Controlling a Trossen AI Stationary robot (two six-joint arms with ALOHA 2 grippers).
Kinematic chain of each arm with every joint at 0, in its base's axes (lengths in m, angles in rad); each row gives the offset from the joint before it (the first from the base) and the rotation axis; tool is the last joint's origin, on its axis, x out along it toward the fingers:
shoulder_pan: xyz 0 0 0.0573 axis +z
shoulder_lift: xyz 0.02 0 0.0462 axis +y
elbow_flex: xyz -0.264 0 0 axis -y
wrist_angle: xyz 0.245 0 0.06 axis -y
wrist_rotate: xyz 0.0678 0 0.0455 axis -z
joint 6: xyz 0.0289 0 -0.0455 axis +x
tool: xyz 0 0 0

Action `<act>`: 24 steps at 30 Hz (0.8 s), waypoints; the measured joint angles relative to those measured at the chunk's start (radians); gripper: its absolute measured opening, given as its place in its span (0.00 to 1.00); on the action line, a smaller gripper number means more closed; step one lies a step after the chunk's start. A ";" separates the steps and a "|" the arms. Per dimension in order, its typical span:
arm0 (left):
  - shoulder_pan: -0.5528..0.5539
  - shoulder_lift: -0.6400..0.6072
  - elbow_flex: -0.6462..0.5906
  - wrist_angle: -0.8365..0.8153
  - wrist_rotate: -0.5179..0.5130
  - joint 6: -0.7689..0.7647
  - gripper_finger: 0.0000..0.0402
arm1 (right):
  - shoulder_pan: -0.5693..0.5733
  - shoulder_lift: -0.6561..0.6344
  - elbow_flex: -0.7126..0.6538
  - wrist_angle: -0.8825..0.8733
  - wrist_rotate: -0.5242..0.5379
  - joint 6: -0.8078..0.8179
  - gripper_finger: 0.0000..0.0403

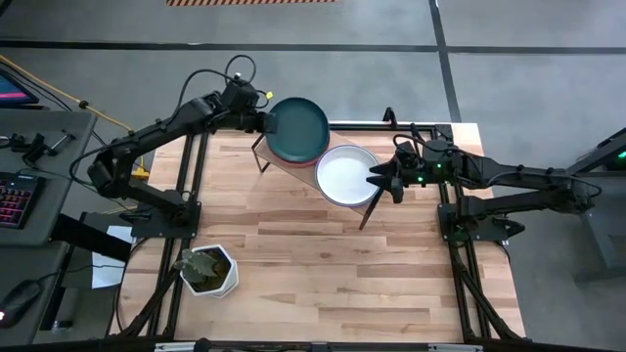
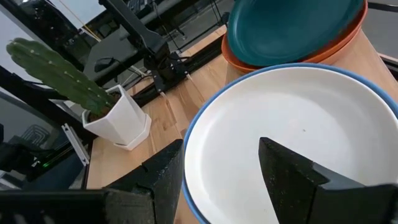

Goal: Place and stack plates onto a shelf
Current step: Stack the green plate on top of the dark orange plate on the shelf

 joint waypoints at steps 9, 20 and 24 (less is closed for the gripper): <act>-0.008 0.000 0.000 0.006 -0.006 0.012 0.20 | 0.000 0.000 0.000 0.000 0.000 -0.003 0.47; -0.034 -0.038 0.001 0.115 0.042 0.031 0.34 | 0.000 0.000 0.000 0.000 0.000 -0.003 0.47; -0.034 -0.063 0.002 0.129 0.037 0.031 0.36 | 0.000 0.000 0.000 0.000 0.000 -0.003 0.47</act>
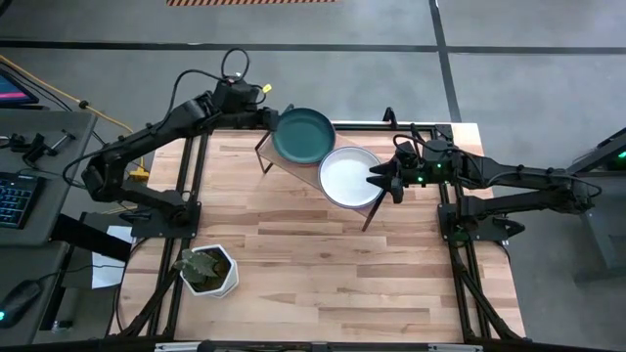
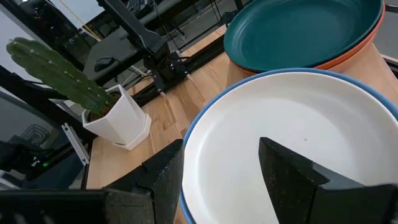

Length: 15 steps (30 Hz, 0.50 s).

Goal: Place and stack plates onto a shelf
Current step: Stack the green plate on top of the dark orange plate on the shelf

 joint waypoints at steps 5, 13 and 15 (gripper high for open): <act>-0.006 0.000 0.000 -0.021 -0.006 0.006 0.36 | 0.000 0.000 0.000 -0.001 0.000 0.000 0.47; -0.076 -0.009 -0.001 0.028 -0.128 0.118 0.35 | 0.000 0.000 0.000 -0.004 0.000 0.000 0.47; -0.107 -0.009 -0.016 0.054 -0.195 0.143 0.31 | 0.000 0.000 0.000 -0.004 0.000 0.000 0.47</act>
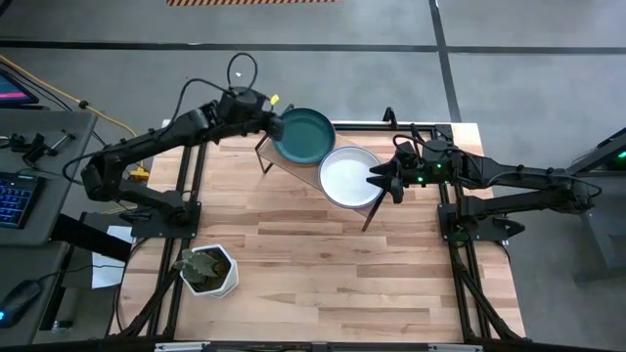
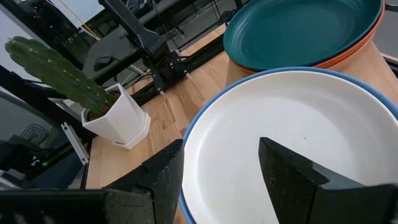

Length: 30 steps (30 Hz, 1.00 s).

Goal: Place and stack plates onto a shelf
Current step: Stack the green plate on top of the dark orange plate on the shelf

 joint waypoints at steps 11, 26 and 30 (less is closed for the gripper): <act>-0.054 -0.014 -0.307 0.394 -0.211 -0.177 0.01 | 0.000 0.000 0.000 -0.002 0.030 0.003 0.47; -0.077 0.025 -0.314 0.462 -0.373 -0.144 0.00 | 0.000 0.000 0.000 -0.002 0.031 0.007 0.47; -0.077 0.047 -0.314 0.463 -0.397 -0.165 0.00 | 0.000 0.000 0.000 -0.002 0.030 0.008 0.47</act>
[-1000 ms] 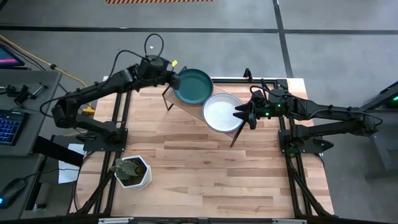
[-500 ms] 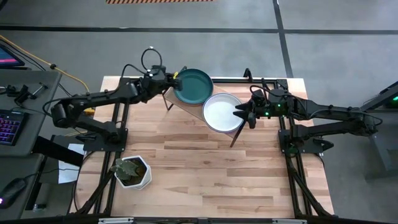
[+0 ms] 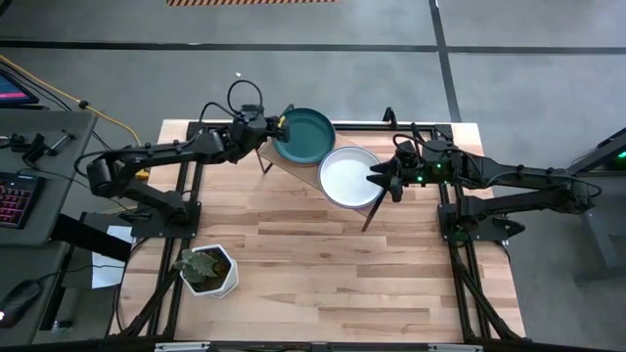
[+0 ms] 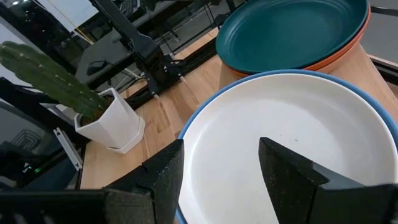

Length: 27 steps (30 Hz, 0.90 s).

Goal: Place and stack plates onto a shelf
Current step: Stack the green plate on top of the dark orange plate on the shelf, then return to Home Position

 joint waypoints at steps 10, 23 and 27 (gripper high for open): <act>-0.012 0.009 0.000 -0.005 -0.001 -0.007 0.00 | 0.000 0.000 0.000 0.000 0.000 0.000 0.47; -0.044 -0.010 0.000 0.014 -0.009 -0.063 0.00 | 0.000 0.000 0.000 0.002 0.000 0.010 0.47; -0.098 -0.082 0.000 0.145 0.050 0.080 0.00 | 0.000 0.000 0.000 0.053 -0.010 0.021 0.47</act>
